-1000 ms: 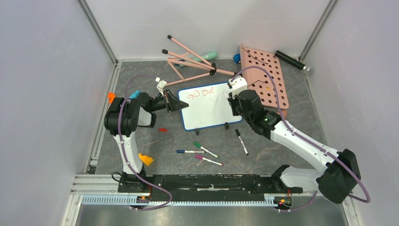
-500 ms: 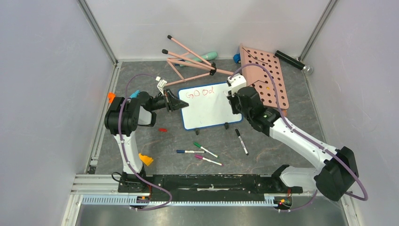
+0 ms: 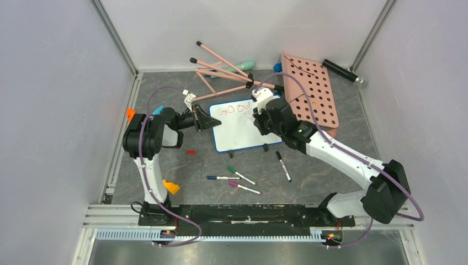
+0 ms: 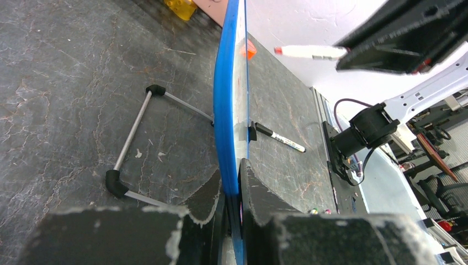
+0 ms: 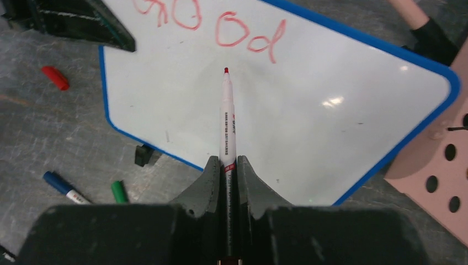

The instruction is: Write a sentence on the whiteboard

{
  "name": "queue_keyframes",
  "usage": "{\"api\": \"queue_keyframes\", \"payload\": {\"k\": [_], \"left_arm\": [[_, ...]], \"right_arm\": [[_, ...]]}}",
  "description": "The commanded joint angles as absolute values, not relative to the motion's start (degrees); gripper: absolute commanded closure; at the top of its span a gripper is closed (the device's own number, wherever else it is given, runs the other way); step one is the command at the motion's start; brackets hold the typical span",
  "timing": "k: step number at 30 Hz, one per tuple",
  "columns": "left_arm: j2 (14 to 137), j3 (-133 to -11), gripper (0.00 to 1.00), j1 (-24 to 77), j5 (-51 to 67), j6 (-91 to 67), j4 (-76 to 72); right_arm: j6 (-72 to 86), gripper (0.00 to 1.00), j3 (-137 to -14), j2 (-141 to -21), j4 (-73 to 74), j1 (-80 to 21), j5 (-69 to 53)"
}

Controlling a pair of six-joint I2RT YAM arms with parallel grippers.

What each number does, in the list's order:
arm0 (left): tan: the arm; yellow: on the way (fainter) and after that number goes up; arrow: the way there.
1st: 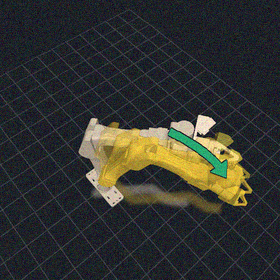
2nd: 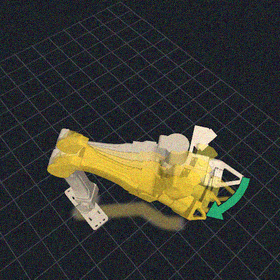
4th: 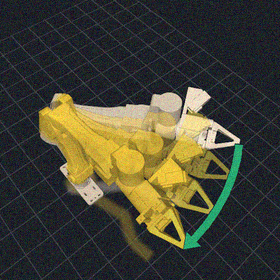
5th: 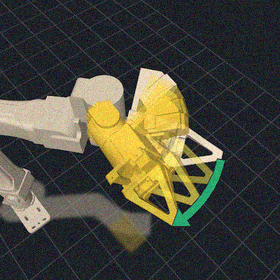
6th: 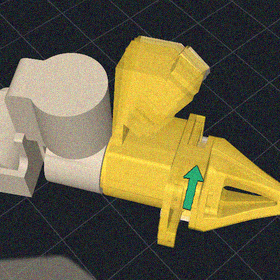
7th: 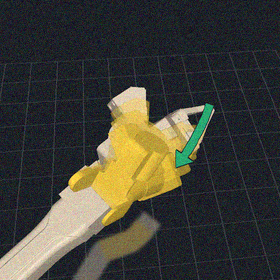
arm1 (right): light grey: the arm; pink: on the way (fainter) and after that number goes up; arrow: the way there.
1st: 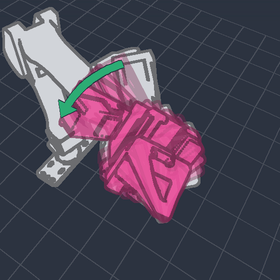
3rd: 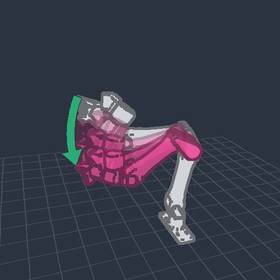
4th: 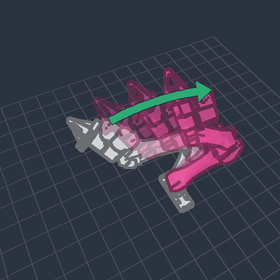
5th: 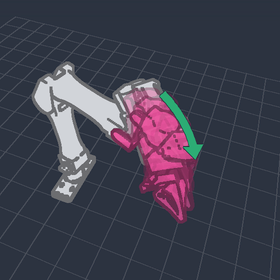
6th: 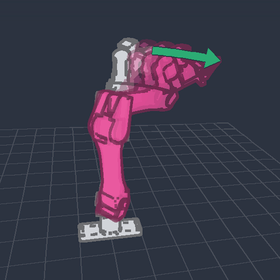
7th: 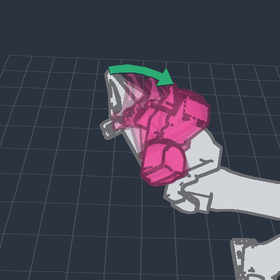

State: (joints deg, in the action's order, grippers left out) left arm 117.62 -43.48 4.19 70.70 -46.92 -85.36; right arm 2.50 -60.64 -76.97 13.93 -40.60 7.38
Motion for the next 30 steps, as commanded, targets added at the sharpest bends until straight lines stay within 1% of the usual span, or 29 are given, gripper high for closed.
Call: {"api": "queue_keyframes", "payload": {"k": [1, 7, 18, 25, 30], "left_arm": [[118.6, -44.1, 0.98, 3.0, 69.5, -42.2, -89.2], [118.3, -43.6, 0.98, 2.8, 69.0, -41.9, -89.2], [117.9, -43.0, 0.98, 2.6, 68.5, -41.3, -89.2], [118.2, -43.3, 0.98, 2.7, 68.3, -41.7, -89.2], [118.0, -43.2, 0.98, 2.6, 68.3, -41.7, -89.2]], "right_arm": [[6.9, 1.00, -62.3, -77.6, 13.1, -44.7, 7.9], [10.0, 1.00, -64.4, -80.5, 13.1, -48.4, 9.5], [11.8, 1.00, -68.3, -84.9, 13.1, -48.7, 9.8], [14.2, 1.00, -67.2, -84.6, 12.5, -49.1, 8.8], [16.2, 1.00, -69.2, -85.4, 15.8, -49.1, 4.6]]}}
